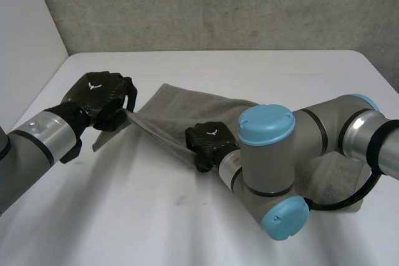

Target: Fold the towel.

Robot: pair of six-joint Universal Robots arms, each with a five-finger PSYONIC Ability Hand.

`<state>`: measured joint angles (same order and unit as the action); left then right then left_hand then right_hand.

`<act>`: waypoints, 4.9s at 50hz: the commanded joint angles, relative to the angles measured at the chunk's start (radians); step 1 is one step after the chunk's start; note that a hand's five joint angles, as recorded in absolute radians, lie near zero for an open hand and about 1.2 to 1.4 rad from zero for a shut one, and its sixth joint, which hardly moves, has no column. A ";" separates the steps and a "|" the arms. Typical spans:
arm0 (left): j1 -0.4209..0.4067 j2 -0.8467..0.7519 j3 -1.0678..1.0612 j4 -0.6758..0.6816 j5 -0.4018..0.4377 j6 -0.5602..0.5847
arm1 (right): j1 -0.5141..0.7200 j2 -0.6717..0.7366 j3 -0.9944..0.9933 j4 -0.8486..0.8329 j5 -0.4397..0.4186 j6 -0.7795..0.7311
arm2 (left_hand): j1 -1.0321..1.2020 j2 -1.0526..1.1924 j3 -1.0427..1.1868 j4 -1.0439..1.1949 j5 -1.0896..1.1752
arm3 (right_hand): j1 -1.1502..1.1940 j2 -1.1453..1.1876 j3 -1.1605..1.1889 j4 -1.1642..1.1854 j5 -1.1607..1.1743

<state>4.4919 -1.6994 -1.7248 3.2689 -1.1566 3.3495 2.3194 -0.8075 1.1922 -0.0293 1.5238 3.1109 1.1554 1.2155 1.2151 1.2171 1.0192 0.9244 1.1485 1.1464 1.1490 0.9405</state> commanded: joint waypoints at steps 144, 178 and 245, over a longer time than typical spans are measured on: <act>-0.109 -0.065 0.083 0.140 -0.276 -0.067 | -0.302 -0.341 0.081 -0.148 -0.045 -0.381 | 0.241 0.181 0.181 0.179 0.203 | 0.472 0.248 0.250 0.247 0.281; -0.148 -0.404 0.631 -0.158 -0.282 0.200 | -0.287 -0.061 -0.394 0.304 0.065 -0.993 | 0.241 0.181 0.181 0.179 0.203 | 0.472 0.248 0.250 0.247 0.281; -0.045 -0.232 0.105 0.304 -0.390 0.119 | -0.545 -0.302 0.425 -0.035 -0.206 0.014 | 0.241 0.181 0.181 0.179 0.203 | -0.525 -0.749 -0.747 -0.750 -0.716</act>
<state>4.4475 -1.9384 -1.6070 3.5726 -1.5470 3.4697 1.8144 -1.1052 1.5006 -0.0579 1.2625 3.0255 1.2074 1.2184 1.2168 1.2178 1.0415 0.3586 0.4157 0.3993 0.3929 0.2192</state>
